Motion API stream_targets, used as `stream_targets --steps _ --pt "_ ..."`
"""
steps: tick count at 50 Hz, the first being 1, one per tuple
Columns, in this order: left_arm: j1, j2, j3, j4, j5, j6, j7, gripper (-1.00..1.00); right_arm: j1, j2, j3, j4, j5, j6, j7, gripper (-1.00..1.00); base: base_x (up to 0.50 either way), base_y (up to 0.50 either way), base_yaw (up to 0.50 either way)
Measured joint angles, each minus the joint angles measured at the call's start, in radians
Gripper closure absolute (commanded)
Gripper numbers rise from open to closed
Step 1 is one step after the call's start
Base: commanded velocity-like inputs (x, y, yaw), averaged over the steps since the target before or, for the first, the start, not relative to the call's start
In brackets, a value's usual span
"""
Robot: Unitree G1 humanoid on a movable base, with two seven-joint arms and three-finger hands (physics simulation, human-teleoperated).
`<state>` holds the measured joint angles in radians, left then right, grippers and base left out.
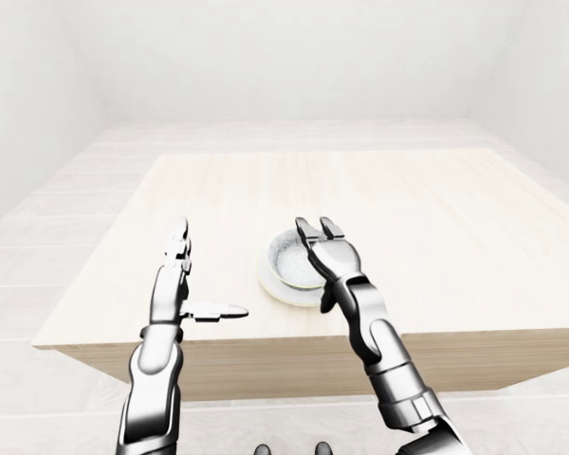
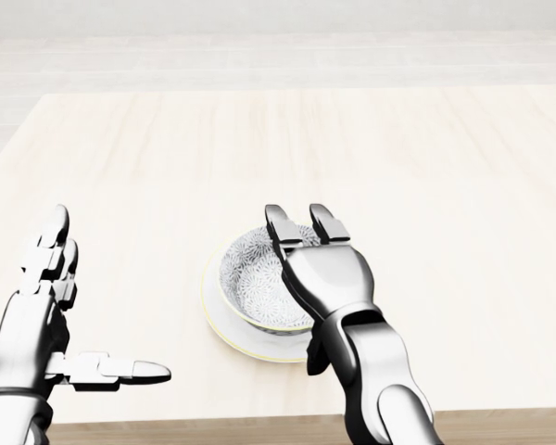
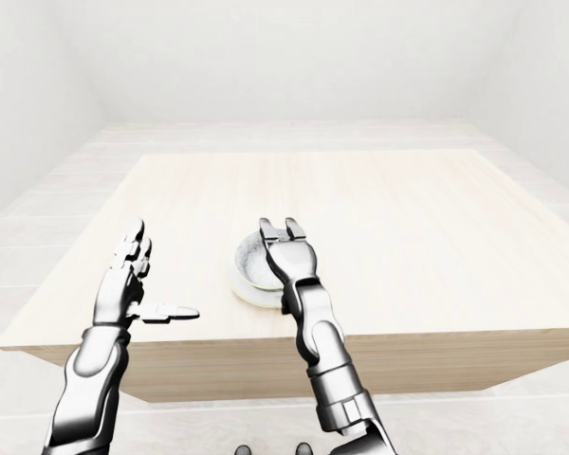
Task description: Put the bowl on the plate.
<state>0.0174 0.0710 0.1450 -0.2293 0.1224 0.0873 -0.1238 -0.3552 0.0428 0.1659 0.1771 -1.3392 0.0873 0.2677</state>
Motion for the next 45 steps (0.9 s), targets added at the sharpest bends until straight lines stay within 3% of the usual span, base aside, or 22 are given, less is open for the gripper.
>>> stream_targets --steps 45 --pt "-0.009 0.003 -0.002 0.028 -0.001 0.000 0.011 -1.00 0.272 0.013 0.041 -0.532 -0.209 0.000 0.217 -1.00 0.00 0.00 0.00"
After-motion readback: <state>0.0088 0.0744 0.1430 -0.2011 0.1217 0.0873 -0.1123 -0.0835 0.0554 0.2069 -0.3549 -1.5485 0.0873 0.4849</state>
